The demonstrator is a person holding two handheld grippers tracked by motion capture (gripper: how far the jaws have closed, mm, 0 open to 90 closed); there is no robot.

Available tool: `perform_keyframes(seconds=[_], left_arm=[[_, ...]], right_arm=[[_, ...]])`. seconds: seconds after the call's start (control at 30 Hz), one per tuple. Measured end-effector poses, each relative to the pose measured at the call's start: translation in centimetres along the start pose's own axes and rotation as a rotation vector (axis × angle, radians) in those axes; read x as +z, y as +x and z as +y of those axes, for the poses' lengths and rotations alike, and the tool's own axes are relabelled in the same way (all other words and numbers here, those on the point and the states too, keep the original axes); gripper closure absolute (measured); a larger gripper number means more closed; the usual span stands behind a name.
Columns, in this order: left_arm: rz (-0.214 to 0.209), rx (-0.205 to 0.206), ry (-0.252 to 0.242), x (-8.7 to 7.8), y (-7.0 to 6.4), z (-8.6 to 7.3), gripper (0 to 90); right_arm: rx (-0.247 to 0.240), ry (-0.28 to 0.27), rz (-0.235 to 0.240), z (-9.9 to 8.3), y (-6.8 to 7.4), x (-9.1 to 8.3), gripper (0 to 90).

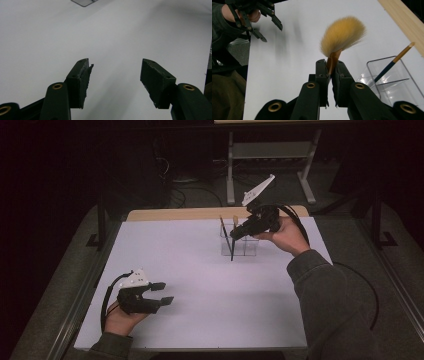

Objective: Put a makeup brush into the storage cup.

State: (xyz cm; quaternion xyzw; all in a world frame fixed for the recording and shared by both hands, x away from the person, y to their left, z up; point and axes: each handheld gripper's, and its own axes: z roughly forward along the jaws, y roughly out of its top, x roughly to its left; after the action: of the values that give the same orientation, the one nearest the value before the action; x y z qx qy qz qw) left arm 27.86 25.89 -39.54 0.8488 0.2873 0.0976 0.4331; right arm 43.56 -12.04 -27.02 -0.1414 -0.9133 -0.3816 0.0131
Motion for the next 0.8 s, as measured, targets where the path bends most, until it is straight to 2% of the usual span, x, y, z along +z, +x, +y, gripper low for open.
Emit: perform_keyframes(seconds=[0.23, 0.43, 0.8], left_arm=[[0.006, 0.005, 0.004, -0.2, 0.2, -0.1, 37.8], [0.015, 0.007, -0.002, -0.5, 0.4, -0.2, 37.1], [0.018, -0.013, -0.022, -0.9, 0.6, -0.4, 36.2]], right_arm=[[0.016, -0.004, -0.008, 0.9, -0.6, -0.6, 82.7], [0.01, -0.004, -0.026, 1.6, -1.1, -0.9, 82.7], [0.009, -0.006, -0.057, 2.9, -2.1, -1.9, 82.7]])
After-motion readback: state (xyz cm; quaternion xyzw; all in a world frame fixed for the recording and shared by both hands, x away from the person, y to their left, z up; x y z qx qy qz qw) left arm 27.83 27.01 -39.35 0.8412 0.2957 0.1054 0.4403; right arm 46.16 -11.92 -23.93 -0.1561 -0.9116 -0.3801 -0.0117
